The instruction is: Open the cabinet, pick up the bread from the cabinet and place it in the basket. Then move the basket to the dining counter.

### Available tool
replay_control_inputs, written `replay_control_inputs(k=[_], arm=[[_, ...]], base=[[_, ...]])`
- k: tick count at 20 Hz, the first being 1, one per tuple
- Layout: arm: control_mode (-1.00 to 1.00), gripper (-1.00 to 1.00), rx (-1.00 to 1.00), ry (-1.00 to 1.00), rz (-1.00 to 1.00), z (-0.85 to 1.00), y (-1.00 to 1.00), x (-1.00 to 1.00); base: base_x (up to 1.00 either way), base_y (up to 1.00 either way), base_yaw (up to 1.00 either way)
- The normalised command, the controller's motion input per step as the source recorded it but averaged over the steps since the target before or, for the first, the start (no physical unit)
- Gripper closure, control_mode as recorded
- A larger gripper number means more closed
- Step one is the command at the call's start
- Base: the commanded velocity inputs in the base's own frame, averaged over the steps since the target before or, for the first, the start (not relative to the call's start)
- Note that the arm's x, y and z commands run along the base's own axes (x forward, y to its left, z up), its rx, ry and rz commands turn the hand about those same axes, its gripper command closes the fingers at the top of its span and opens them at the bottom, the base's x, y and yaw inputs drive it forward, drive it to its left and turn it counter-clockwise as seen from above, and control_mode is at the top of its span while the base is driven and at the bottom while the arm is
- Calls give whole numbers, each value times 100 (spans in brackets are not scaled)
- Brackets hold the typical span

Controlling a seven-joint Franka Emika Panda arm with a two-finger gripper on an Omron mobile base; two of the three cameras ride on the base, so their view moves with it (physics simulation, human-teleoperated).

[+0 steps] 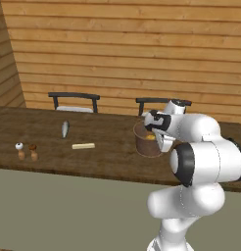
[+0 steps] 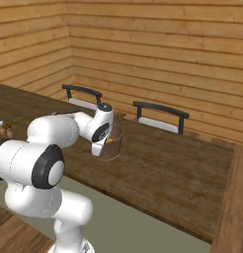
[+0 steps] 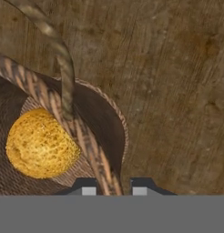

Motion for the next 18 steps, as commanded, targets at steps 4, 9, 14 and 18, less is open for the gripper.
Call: replay_control_inputs(k=[4,9,14,18], arm=[[-100,100,1,5,0,-74,0,21],[-100,-100,0,0,0,-47,0,0],[-100,-100,1,-2,5,11,0,-1],[-100,-100,0,-10,10,49,0,-37]], base=[[0,0,0],[0,0,0],[0,0,0],[0,0,0]])
